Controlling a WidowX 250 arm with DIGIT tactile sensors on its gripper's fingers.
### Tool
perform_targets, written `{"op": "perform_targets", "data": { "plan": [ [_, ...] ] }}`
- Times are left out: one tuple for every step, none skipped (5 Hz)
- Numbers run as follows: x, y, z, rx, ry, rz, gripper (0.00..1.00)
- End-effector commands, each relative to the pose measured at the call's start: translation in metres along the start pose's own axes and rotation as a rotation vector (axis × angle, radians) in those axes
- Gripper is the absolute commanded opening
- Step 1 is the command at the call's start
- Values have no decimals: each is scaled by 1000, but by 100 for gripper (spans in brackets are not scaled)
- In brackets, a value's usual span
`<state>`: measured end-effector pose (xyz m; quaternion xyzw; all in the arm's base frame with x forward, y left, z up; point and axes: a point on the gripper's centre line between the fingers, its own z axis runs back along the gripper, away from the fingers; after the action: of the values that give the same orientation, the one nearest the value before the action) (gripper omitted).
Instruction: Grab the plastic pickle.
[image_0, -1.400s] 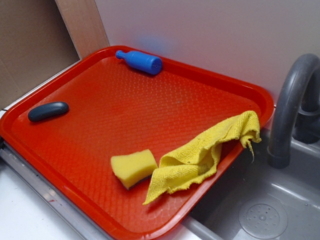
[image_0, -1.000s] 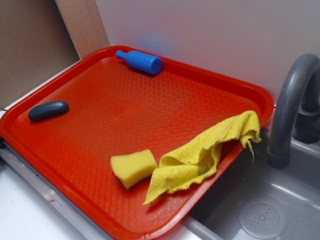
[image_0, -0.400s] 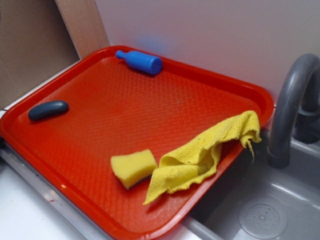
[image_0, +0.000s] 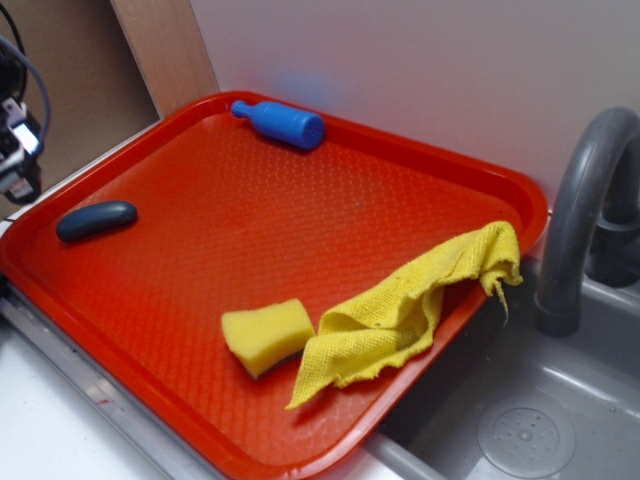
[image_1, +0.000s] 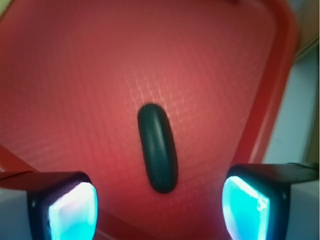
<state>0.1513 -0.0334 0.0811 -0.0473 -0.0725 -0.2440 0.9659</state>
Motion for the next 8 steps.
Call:
{"op": "perform_targets", "data": {
  "plan": [
    [2,-15,-43,-24,69,-114,100],
    [0,-17,-60,-5,122,-118,100],
    [2,-13,-71,4,166,-104,7],
    [2,-11,-72,-10,165,-114,0],
    [1,-4,-64,9,172,-67,0],
    [7,-8,-46,15,171,-47,0],
    [19,-24,-1,-12,200,19,0],
    [34,-45,43,47,215,56,0]
  ]
}}
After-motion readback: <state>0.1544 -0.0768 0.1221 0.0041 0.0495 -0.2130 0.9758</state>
